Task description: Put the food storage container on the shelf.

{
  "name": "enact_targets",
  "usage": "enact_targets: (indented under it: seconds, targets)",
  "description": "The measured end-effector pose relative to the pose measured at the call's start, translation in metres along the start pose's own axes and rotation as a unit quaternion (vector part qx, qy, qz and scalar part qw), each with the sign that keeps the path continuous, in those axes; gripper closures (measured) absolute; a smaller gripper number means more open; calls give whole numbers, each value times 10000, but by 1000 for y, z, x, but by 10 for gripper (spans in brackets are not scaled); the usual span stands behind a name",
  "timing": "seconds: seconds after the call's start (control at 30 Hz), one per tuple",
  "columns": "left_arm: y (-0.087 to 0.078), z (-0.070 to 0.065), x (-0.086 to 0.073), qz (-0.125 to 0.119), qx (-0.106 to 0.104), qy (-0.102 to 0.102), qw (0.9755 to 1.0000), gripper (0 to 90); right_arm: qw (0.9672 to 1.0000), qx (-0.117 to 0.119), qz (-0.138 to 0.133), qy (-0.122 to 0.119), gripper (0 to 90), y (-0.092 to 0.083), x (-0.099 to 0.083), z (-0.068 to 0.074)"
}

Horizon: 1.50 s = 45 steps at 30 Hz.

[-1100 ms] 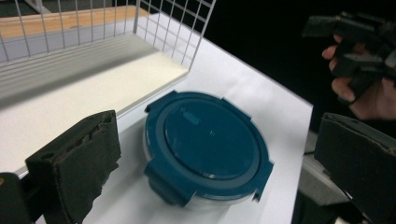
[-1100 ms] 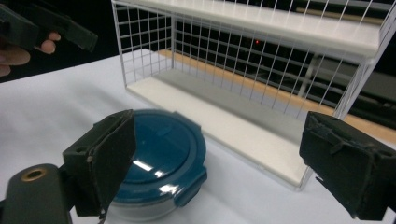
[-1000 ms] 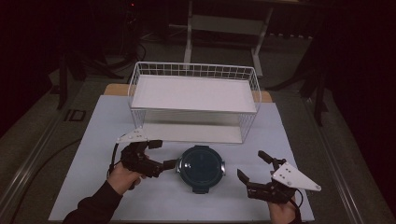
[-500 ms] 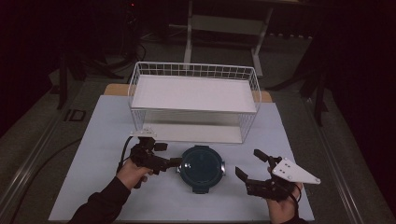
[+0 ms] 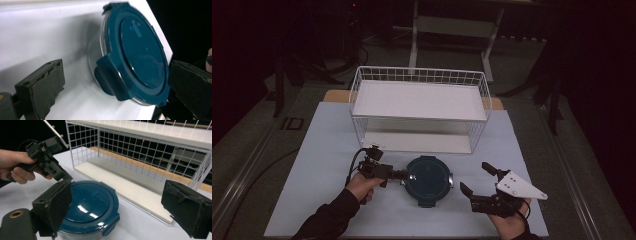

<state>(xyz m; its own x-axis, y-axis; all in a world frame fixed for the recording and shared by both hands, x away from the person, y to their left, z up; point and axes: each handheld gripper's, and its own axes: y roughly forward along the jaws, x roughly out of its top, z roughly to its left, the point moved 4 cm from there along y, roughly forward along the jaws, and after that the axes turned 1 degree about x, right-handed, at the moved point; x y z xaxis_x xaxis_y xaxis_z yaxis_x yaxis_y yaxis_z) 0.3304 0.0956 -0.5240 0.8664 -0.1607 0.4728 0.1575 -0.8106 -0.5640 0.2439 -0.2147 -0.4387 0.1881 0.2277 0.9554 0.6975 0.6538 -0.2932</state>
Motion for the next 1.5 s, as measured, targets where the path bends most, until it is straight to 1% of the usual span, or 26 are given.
enact_targets:
  seconds: [0.03,0.1,0.17,0.2,0.23,0.27,0.37,0.4,0.43,0.5,0.53,0.7,0.77,0.8,0.83,0.93,1.0,1.07,1.17,1.2,1.27,1.33,1.4,1.43,1.47,1.5]
  targets:
    - [1,2,0,37,-18,-95,9999,36,10000,59,22,-3,96,1,-1,1]
    - [4,5,0,78,-45,-219,9997,74,10000,50,55,-20,96,1,-3,2]
    - [6,8,0,136,9,-380,9992,130,10000,72,63,-24,96,1,-4,2]
    - [6,8,0,136,9,-380,9992,157,10000,62,65,-38,96,1,-4,3]
    - [7,10,0,143,-14,-455,9989,157,10000,62,65,-38,96,1,-4,3]
    - [7,11,0,133,-12,-521,9986,217,9999,70,89,-60,96,1,-5,3]
    - [7,13,-1,140,-164,-711,9972,296,9999,56,114,-94,96,2,-6,3]
    - [7,13,-1,140,-164,-711,9972,333,9999,56,114,-94,96,2,-6,3]
    - [7,15,-2,183,-328,-861,9956,390,9998,74,138,-78,96,3,-6,4]
    - [7,15,-2,200,-353,-887,9952,432,9998,60,133,-96,96,3,-7,4]
    - [7,15,-3,224,-357,-897,9951,432,9998,60,133,-96,96,3,-7,4]
    - [12,16,-4,317,-640,-1087,9915,488,9999,49,138,-64,96,3,-7,3]
    - [12,16,-4,324,-697,-1067,9913,501,9999,55,159,-41,96,3,-8,3]
    - [12,15,-4,335,-676,-1010,9920,508,9999,46,159,-43,96,3,-8,3]
    - [12,14,-3,334,-603,-861,9939,509,9998,44,170,-42,99,3,-8,3]
    - [11,12,-3,374,-546,-698,9954,513,9996,92,235,87,99,5,-10,1]
    - [9,10,-3,378,-562,-620,9958,520,9992,135,310,216,101,8,-12,0]
    - [8,8,-4,368,-531,-511,9966,523,9981,202,409,410,135,10,-15,-3]
    - [7,2,-5,316,-457,-349,9978,525,9935,376,630,869,145,17,-20,-10]
    - [6,1,-5,294,-440,-292,9982,526,9918,433,713,965,145,19,-22,-12]
    - [5,-1,-6,267,-453,-206,9984,533,9870,538,903,1216,164,24,-27,-16]
    - [4,-3,-7,244,-439,-107,9987,538,9799,699,1089,1516,183,30,-33,-19]
    - [3,-5,-9,232,-427,-27,9988,539,9742,834,1205,1718,212,35,-37,-21]
    - [3,-5,-9,232,-427,-27,9988,539,9704,907,1253,1853,226,37,-39,-23]
    - [2,-7,-10,226,-388,48,9990,540,9649,1013,1308,2038,233,41,-42,-25]
    - [2,-8,-11,214,-393,79,9990,541,9616,1076,1345,2137,248,44,-44,-26]
